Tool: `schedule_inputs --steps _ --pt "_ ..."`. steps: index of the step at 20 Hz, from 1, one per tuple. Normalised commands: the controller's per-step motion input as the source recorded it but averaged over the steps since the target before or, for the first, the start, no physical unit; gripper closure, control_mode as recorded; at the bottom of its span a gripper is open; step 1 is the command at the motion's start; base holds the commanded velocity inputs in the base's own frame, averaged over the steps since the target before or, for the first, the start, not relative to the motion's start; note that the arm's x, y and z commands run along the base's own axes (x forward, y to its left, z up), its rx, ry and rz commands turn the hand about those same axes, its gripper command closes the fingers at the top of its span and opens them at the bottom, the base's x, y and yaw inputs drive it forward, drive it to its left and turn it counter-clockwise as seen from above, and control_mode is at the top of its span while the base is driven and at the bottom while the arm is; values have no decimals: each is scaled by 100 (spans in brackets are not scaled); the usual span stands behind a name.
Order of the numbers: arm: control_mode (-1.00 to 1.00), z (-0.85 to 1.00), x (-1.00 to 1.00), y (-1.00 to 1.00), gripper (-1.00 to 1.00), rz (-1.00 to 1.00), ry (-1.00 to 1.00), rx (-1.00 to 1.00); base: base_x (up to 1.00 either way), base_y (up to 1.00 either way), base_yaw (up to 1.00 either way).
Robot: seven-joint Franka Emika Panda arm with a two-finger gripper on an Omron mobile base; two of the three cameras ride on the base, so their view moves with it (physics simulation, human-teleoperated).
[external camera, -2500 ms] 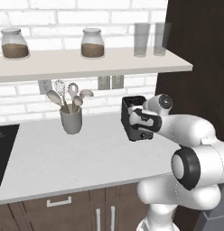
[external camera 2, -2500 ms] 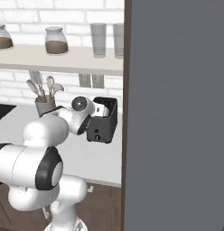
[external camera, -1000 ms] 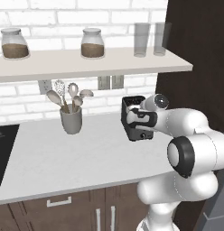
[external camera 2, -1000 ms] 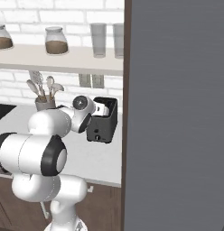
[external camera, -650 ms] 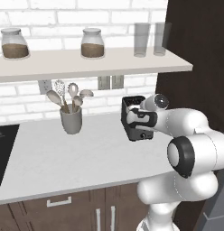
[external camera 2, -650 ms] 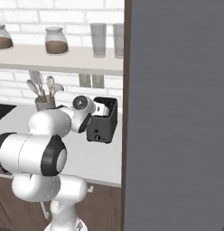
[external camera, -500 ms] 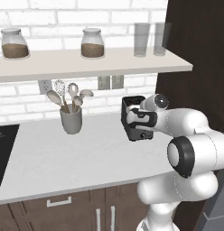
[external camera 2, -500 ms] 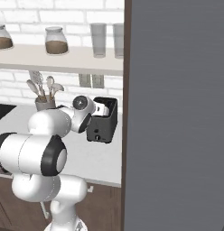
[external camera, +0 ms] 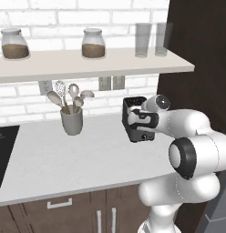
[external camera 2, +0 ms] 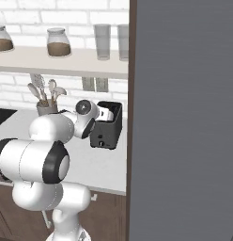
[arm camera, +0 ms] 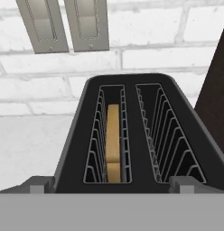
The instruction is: Start the toaster. Once the lever pops up, take the bread to the plate on the dining counter.
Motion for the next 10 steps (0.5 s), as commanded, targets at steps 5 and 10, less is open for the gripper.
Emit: schedule_inputs --steps 5,10 --pt "-100 0 0 0 -100 0 0 0 0 0 0" --pt "-100 0 0 0 -100 0 0 0 0 0 0"
